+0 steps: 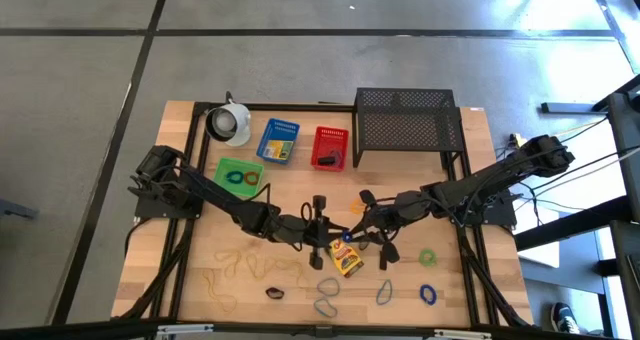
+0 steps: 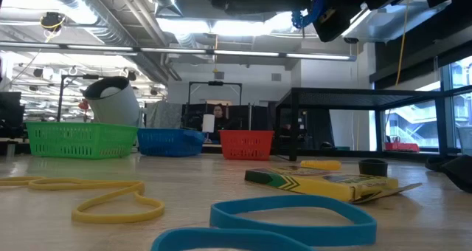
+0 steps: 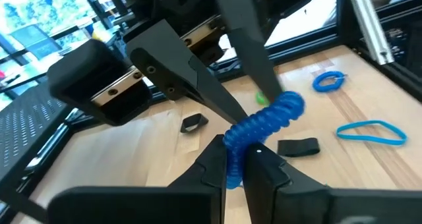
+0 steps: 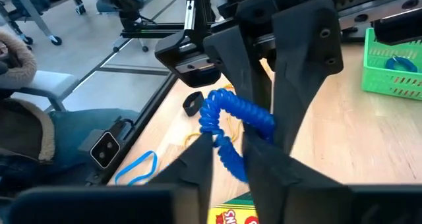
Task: Pick & Place Office Desk Supplies
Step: Put the blue spring keychain into the green bin
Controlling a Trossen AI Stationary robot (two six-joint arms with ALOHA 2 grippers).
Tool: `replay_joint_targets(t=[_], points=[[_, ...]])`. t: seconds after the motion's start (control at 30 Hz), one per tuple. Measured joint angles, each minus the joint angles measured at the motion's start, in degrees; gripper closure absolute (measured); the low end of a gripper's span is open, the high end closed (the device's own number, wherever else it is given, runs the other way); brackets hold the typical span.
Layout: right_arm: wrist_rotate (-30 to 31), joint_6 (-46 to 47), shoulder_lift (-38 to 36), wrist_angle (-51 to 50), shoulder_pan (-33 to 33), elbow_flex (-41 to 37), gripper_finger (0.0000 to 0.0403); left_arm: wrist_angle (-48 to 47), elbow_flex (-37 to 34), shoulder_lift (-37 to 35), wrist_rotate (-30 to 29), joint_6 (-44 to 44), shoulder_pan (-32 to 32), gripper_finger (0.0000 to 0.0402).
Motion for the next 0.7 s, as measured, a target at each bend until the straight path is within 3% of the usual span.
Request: replay_joint_targets(t=[0.33, 0.53, 0.7], points=[[1.44, 0.16, -4.82, -3.18, -0.20, 0.02, 0.0213, 0.43, -0.04, -0.55, -3.25, -7.07, -0.09, 0.0376], [0.93, 4.15, -11.27, -12.47, -0.06, 0.02, 0.0202, 0.44, -0.02, -4.10, -5.23, -11.38, 0.17, 0.0375], [0.86, 6.53, -12.55, -15.97, -0.04, 0.02, 0.0210, 0.42, 0.05, -8.51, -8.94, -11.34, 0.08, 0.0375]])
